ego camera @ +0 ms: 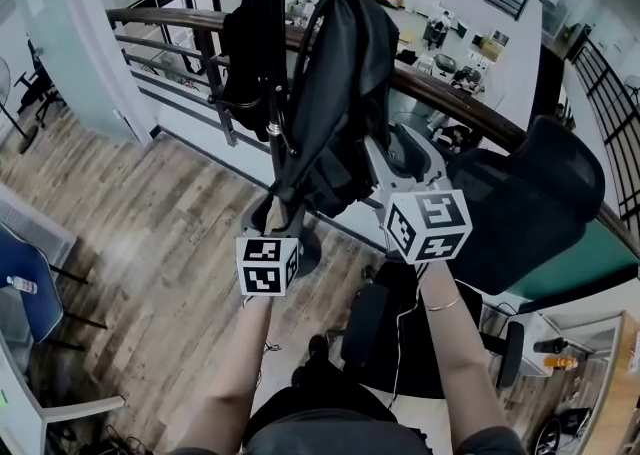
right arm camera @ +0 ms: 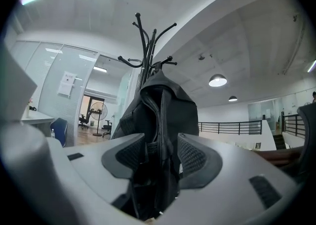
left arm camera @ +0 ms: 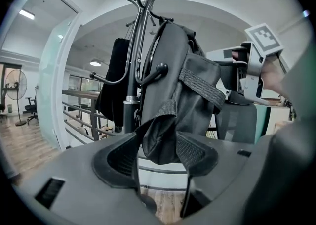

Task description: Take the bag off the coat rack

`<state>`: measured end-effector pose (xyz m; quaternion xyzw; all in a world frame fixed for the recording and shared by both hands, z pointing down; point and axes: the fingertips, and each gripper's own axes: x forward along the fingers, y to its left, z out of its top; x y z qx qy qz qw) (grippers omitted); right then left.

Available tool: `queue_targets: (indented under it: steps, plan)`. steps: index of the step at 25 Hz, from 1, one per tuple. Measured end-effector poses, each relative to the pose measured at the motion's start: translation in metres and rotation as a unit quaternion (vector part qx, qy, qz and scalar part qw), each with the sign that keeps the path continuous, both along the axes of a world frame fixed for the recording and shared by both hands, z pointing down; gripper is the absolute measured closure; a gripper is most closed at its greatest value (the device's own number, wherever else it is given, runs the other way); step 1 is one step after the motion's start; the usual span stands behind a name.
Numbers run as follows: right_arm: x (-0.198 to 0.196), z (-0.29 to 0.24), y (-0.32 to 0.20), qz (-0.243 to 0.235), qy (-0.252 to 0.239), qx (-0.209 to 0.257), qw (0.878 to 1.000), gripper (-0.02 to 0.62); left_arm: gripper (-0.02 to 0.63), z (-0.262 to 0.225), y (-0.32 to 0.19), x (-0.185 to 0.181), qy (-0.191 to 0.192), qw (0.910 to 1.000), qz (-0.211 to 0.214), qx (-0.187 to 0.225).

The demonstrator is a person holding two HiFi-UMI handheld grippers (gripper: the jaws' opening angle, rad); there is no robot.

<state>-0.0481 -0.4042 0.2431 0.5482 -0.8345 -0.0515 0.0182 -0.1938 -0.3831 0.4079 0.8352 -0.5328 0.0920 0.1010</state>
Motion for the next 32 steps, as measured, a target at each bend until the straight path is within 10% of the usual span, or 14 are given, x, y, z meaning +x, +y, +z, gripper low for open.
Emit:
queue_targets:
  steps: [12, 32]
  plan:
    - [-0.017, -0.018, -0.047, 0.004, 0.076, 0.011, 0.997, 0.446, 0.368, -0.006, -0.024, 0.017, -0.05, 0.9983, 0.021, 0.021]
    - [-0.021, -0.03, -0.037, 0.015, 0.081, 0.061, 0.995, 0.578, 0.541, -0.015, -0.018, 0.027, 0.019, 0.9995, 0.007, 0.024]
